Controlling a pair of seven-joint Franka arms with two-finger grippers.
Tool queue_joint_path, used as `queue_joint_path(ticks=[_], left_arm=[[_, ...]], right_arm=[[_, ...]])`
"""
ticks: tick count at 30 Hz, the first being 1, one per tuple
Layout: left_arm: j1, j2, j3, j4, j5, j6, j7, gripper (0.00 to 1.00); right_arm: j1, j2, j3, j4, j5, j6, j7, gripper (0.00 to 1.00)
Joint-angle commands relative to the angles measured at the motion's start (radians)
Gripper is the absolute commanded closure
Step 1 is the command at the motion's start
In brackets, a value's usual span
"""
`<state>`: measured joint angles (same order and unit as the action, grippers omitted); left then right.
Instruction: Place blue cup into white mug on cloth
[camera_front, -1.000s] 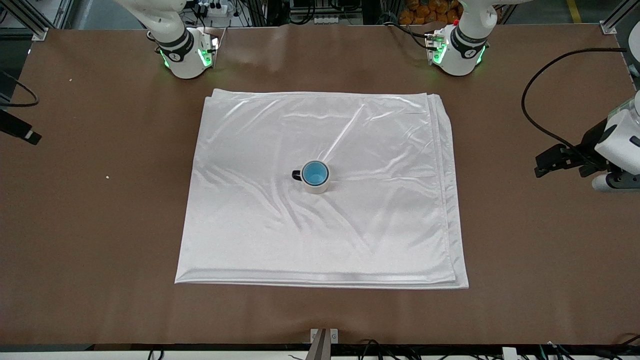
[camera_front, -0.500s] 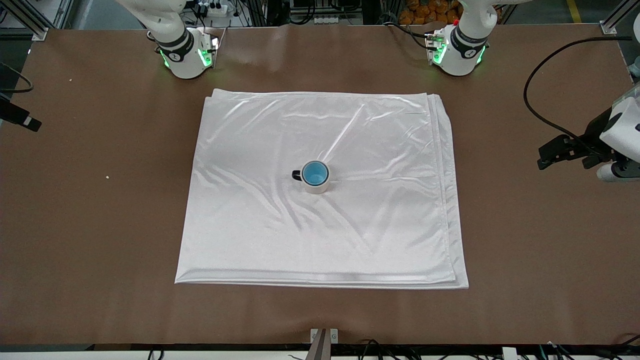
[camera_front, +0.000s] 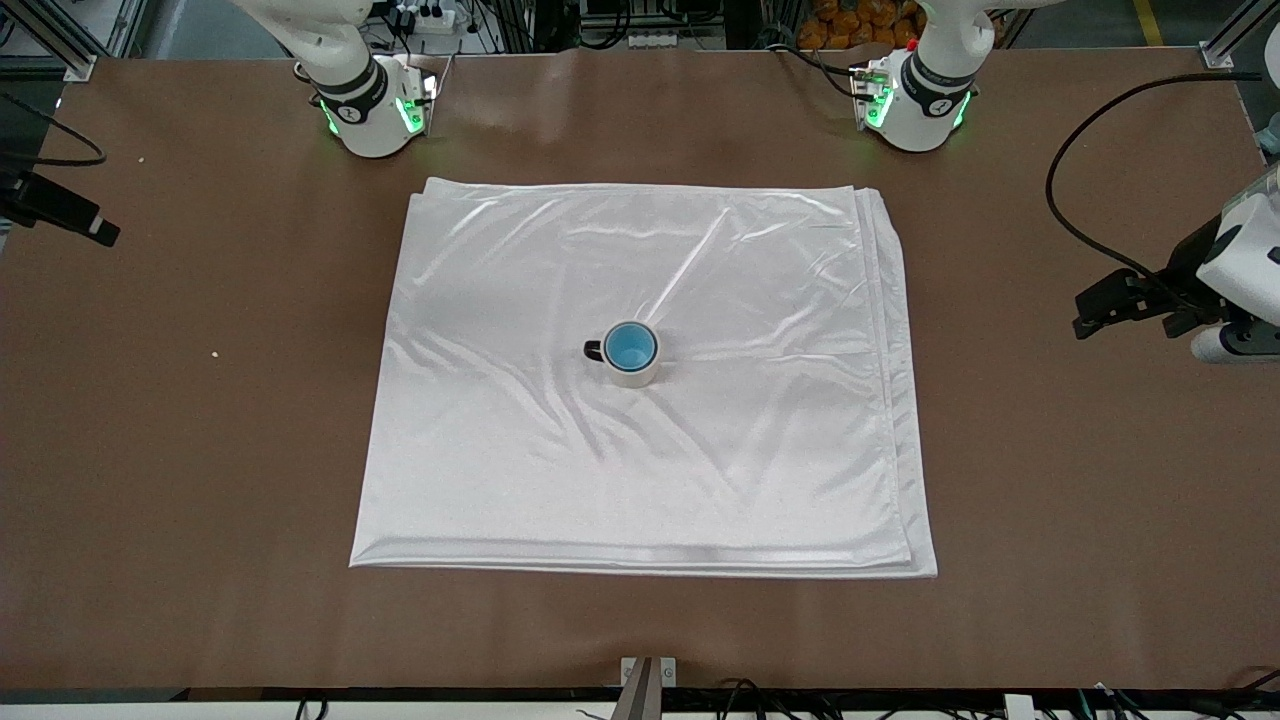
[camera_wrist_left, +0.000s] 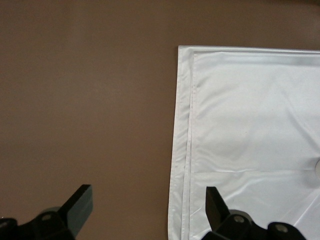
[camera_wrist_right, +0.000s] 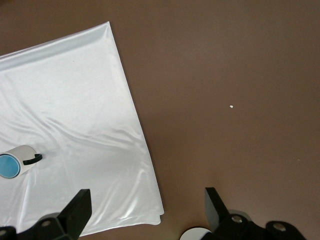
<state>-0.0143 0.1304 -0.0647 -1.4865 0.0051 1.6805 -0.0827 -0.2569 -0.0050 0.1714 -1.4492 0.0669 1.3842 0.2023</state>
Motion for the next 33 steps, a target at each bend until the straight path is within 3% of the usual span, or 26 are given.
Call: queue_joint_path(ticks=[1, 19, 33], left_arm=[[-0.006, -0.025, 0.006, -0.017, -0.001, -0.004, -0.008, 0.00], [0.008, -0.022, 0.008, -0.005, 0.001, -0.008, -0.003, 0.00], [0.008, -0.023, 0.009, -0.003, 0.004, -0.012, -0.006, 0.00]], right_arm=[[-0.005, -0.085, -0.001, -0.082, 0.011, 0.038, -0.021, 0.00], [-0.005, -0.089, -0.001, -0.096, -0.070, 0.095, -0.053, 0.00], [-0.018, -0.081, -0.010, -0.083, -0.059, 0.104, -0.053, 0.00]])
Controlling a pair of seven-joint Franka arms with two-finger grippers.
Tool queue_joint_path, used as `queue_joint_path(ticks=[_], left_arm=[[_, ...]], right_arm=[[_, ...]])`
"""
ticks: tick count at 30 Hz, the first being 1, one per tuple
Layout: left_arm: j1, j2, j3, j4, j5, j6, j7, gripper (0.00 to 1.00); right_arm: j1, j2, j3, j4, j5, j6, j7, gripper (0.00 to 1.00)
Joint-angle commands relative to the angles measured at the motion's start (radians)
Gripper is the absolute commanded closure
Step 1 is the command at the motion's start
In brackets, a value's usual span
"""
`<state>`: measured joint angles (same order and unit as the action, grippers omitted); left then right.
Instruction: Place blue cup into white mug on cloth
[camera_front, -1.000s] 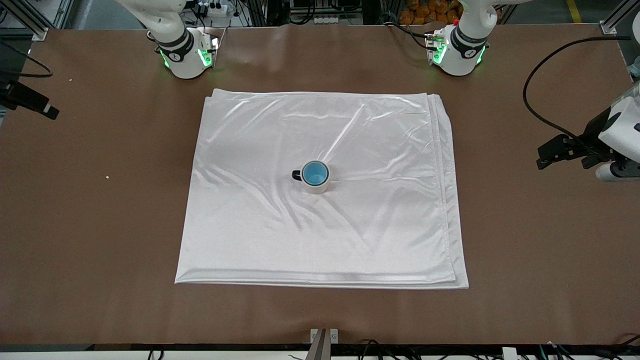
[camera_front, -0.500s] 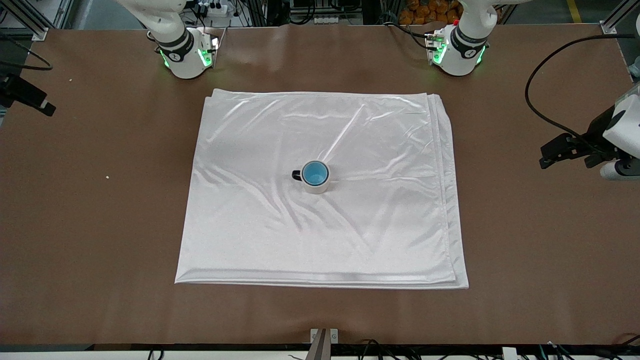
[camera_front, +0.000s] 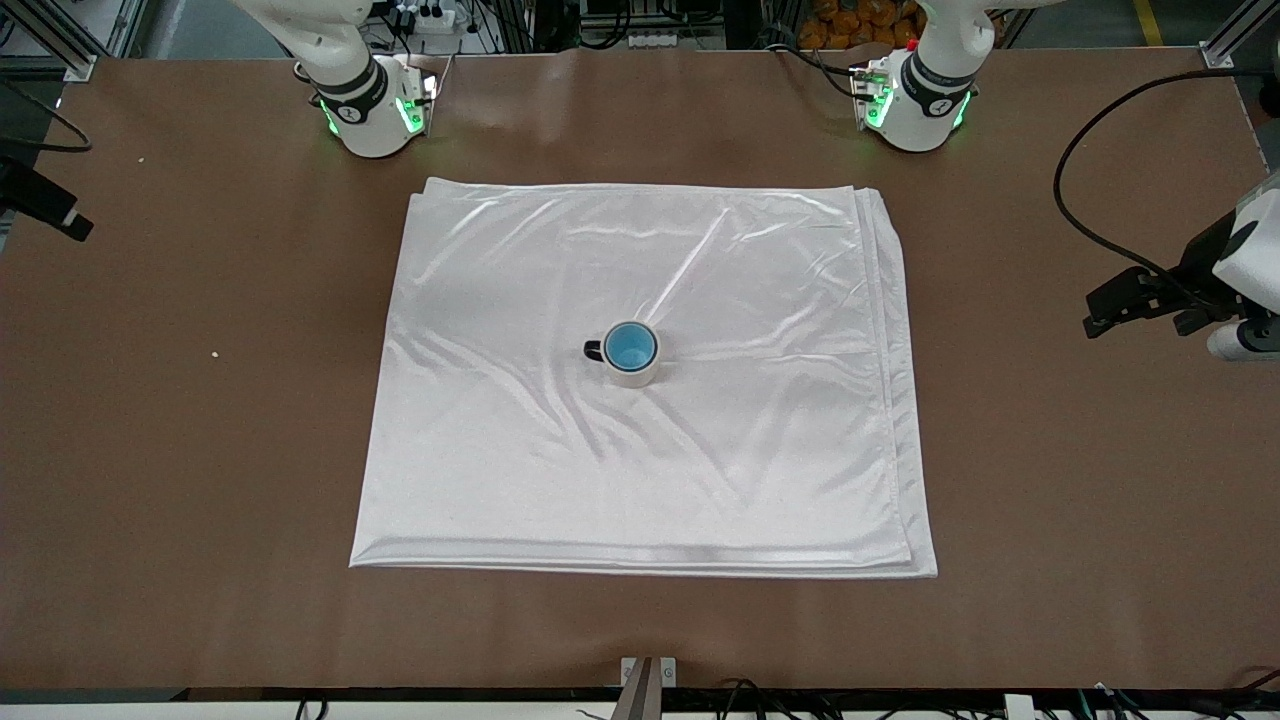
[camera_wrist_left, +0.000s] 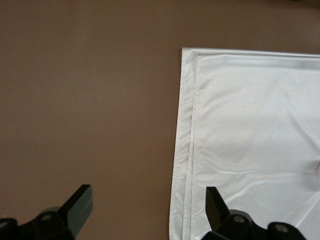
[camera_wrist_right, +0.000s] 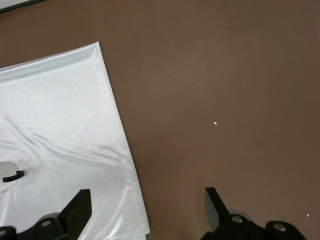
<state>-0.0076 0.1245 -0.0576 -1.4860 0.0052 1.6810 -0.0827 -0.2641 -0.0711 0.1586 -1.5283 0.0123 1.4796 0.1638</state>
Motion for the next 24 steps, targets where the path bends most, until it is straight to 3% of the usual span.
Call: queue_joint_path(ticks=[1, 17, 24], left_arm=[[0.001, -0.016, 0.002, -0.004, 0.004, -0.014, -0.006, 0.00], [0.001, -0.016, -0.001, -0.005, 0.004, -0.014, -0.006, 0.00], [0.001, -0.016, 0.001, -0.004, 0.004, -0.014, -0.006, 0.00]], right_arm=[[-0.014, -0.015, 0.001, -0.003, -0.003, 0.010, -0.015, 0.00], [0.005, 0.005, -0.004, -0.006, 0.051, 0.042, -0.017, 0.00], [0.081, 0.016, -0.070, -0.010, 0.051, 0.048, -0.012, 0.00]])
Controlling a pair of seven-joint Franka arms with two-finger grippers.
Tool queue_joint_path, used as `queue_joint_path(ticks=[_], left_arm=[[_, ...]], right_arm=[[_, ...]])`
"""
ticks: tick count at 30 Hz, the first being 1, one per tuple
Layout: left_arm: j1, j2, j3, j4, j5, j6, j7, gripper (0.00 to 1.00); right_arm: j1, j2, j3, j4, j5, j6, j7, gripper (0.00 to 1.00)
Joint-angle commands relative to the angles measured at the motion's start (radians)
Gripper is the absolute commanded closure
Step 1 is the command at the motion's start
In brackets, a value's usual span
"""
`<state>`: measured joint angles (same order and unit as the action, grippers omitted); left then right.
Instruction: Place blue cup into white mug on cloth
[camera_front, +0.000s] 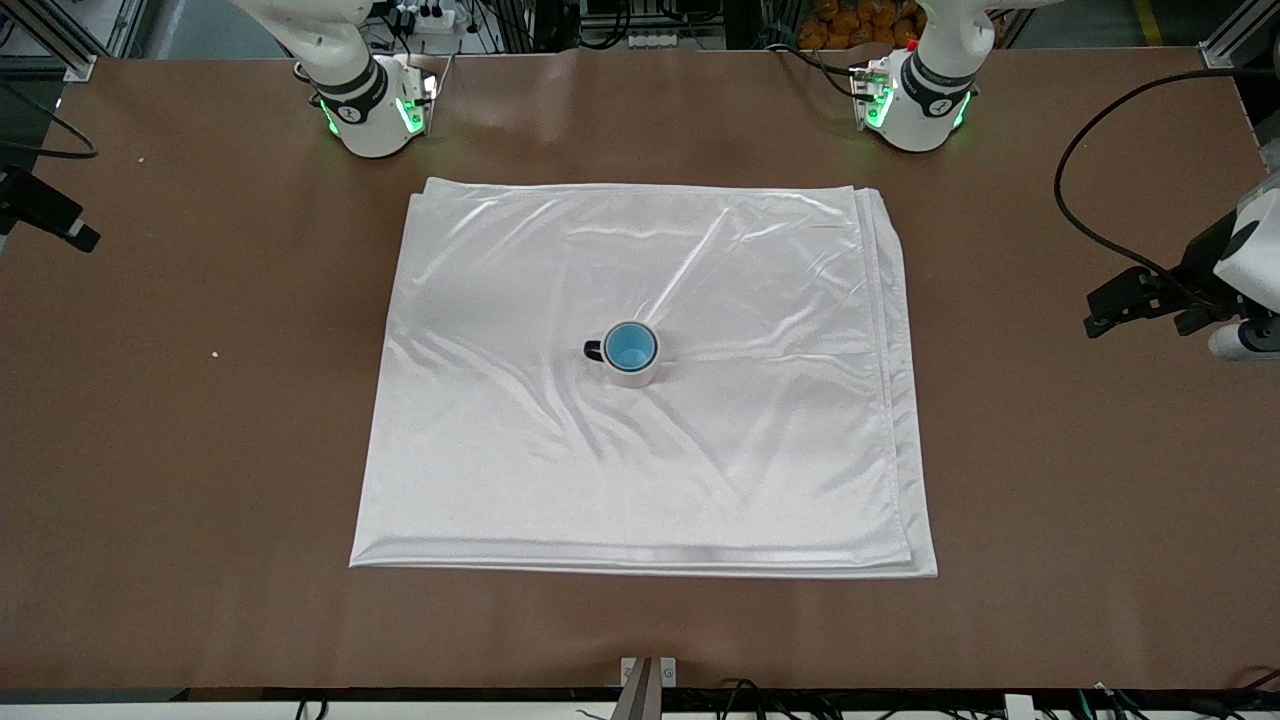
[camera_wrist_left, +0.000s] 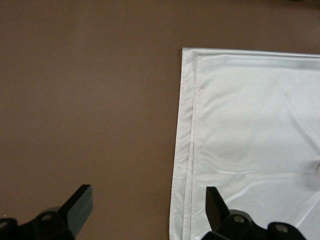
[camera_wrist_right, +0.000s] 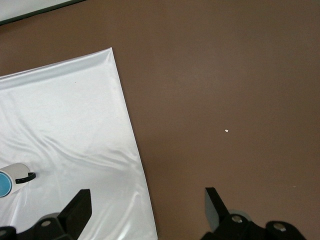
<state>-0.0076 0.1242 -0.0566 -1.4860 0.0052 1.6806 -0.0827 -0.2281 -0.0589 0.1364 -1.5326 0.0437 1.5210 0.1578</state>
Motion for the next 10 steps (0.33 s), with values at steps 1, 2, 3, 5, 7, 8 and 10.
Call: queue_joint_path(ticks=[1, 2, 3, 5, 7, 8, 10], left_arm=[[0.001, -0.015, 0.000, -0.004, 0.004, -0.013, -0.006, 0.00], [0.001, -0.015, 0.000, -0.004, 0.004, -0.013, -0.006, 0.00], [0.001, -0.015, -0.002, -0.005, 0.004, -0.013, -0.006, 0.00], [0.000, -0.015, -0.002, -0.004, 0.003, -0.013, -0.006, 0.00], [0.000, -0.015, -0.002, -0.004, 0.004, -0.013, -0.006, 0.00], [0.000, -0.015, -0.002, -0.004, 0.003, -0.013, -0.006, 0.00], [0.000, -0.015, -0.002, -0.004, 0.002, -0.013, -0.008, 0.00]], right_arm=[[0.061, 0.005, -0.058, -0.006, 0.018, 0.007, -0.006, 0.00], [0.079, 0.007, -0.076, -0.008, 0.018, 0.007, -0.007, 0.00], [0.101, 0.007, -0.095, -0.009, 0.018, 0.005, -0.008, 0.00], [0.124, 0.007, -0.121, -0.009, 0.016, 0.004, -0.008, 0.00], [0.127, 0.008, -0.124, -0.009, 0.016, 0.004, -0.008, 0.00], [0.125, 0.010, -0.124, -0.008, 0.016, 0.002, -0.008, 0.00], [0.125, 0.010, -0.124, -0.009, 0.015, 0.001, -0.008, 0.00]])
